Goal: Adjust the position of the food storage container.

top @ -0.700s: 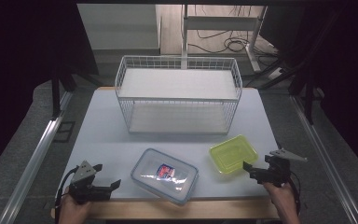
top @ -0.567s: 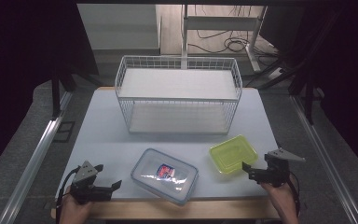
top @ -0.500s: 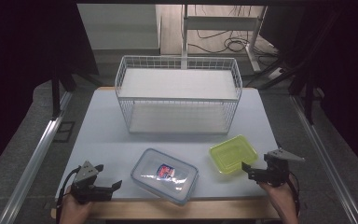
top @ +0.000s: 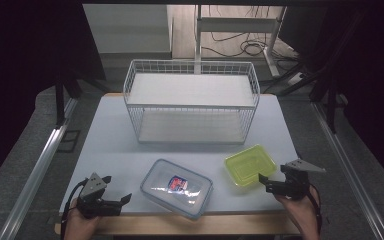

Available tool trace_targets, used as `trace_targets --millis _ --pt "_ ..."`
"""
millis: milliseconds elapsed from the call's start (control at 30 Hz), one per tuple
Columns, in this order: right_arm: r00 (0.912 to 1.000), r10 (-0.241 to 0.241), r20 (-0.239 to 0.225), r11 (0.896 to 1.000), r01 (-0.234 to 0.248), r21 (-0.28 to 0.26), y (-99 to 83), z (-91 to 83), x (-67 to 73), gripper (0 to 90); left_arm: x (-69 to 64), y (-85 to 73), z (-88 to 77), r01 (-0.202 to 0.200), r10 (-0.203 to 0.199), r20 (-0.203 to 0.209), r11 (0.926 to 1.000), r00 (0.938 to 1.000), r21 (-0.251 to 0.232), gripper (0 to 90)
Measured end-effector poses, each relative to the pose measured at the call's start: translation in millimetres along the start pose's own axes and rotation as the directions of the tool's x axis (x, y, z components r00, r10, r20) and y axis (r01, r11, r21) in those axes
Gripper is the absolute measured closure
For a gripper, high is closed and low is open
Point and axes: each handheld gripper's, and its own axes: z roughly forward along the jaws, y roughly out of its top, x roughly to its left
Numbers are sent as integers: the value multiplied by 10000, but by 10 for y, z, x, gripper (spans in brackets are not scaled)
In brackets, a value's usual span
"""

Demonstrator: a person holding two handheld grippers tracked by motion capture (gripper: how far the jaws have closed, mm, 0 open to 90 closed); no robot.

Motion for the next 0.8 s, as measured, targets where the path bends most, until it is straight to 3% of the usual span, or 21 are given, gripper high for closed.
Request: trace_targets --millis 167,267,467,667,700,800 --pt "9980 -627 108 9975 630 -333 57 -70 99 305 -3 2 -1 -39 39 0 10000 10000 -52 51" --pt "9969 -731 -280 9971 725 -210 100 -82 148 448 -4 4 -5 -61 61 -25 9999 10000 -87 51" --pt "9842 -1578 -808 9875 1576 -91 182 -59 299 717 -7 5 0 -60 60 5 10000 10000 -76 51" --pt "9715 -2038 -1210 9779 2079 221 248 31 444 827 -5 7 -4 -42 42 4 9999 10000 -134 51" --pt "9656 -2150 -1460 9739 2231 413 271 105 513 862 -1 5 -4 0 1 38 9999 10000 -153 51" --pt "9607 -2124 -1786 9738 2233 432 302 177 582 888 3 4 -4 29 -29 44 9999 10000 -161 52"
